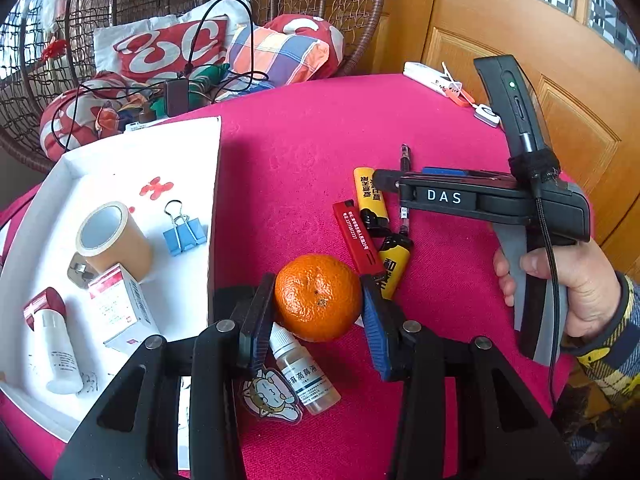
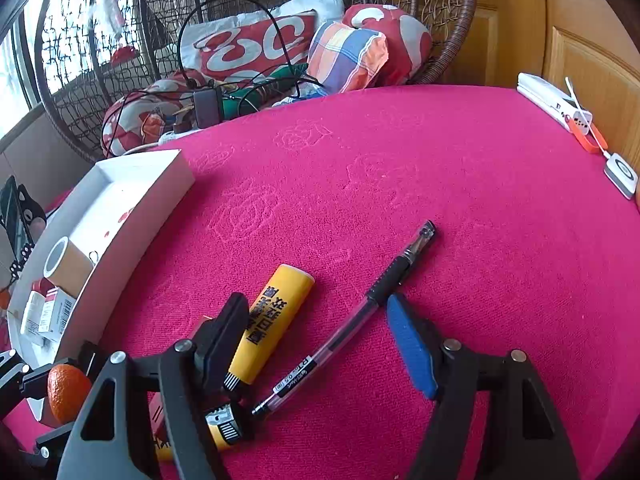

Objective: Organize rigid objects
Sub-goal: 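Move the left tool around the orange while the right tool approaches the black pen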

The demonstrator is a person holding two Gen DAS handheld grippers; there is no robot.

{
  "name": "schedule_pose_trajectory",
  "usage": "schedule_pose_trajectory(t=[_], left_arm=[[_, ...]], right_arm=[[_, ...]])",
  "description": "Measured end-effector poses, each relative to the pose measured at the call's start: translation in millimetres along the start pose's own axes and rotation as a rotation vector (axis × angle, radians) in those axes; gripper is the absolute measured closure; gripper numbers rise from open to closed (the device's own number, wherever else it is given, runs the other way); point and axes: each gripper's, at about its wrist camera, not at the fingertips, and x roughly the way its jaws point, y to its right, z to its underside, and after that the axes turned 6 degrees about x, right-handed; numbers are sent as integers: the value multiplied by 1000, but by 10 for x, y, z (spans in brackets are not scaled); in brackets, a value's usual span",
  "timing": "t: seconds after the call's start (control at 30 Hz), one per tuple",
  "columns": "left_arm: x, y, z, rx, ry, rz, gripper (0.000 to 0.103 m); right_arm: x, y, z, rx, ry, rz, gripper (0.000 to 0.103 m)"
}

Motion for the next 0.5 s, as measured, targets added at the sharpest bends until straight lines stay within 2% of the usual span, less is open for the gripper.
schedule_pose_trajectory(t=[0.1, 0.23, 0.4, 0.5], left_arm=[[-27, -35, -19, -25, 19, 16, 63], [-43, 4, -13, -29, 20, 19, 63], [-103, 51, -12, -22, 27, 18, 63], [-131, 50, -12, -23, 35, 22, 63]], right_arm=[[-127, 135, 20, 27, 40, 35, 34], [-46, 126, 30, 2, -10, 46, 34], [29, -101, 61, -127, -29, 86, 34], [-31, 7, 79, -147, -33, 76, 44]])
